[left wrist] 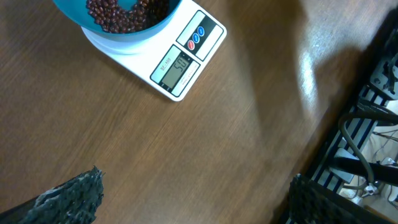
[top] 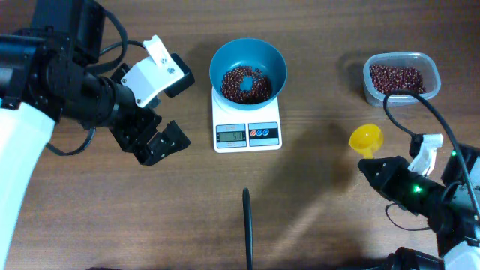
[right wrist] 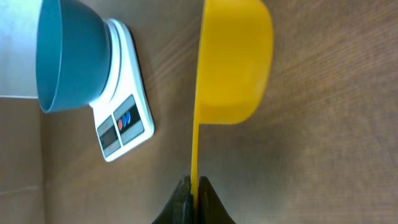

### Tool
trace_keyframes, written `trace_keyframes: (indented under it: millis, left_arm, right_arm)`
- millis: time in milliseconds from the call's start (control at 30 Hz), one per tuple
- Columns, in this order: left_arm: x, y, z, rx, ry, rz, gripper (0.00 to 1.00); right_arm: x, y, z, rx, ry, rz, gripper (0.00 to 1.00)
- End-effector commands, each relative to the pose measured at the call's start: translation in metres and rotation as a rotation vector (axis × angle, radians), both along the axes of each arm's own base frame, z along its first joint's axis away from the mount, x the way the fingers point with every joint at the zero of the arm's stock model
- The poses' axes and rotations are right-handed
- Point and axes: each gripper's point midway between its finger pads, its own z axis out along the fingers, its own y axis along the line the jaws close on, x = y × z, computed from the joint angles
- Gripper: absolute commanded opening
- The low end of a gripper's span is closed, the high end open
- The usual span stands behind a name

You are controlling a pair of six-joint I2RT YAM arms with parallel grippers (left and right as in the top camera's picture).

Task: Scoop item into bowl and weigh 50g on scale
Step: 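Carry the scoop down-right and set it on the table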

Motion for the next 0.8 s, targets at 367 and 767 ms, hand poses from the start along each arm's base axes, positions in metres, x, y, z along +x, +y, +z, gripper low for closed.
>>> trace_keyframes:
  millis: [367, 767]
  left_arm:
    - [-0.001, -0.003, 0.01, -0.017, -0.035, -0.025, 0.99]
    - [-0.001, -0.003, 0.01, -0.017, -0.035, -0.025, 0.99]
  right_arm:
    - [-0.005, -0.038, -0.033, 0.039, -0.001, -0.216, 0.8]
    - [0.002, -0.077, -0.023, 0.014, 0.065, -0.474, 0.99]
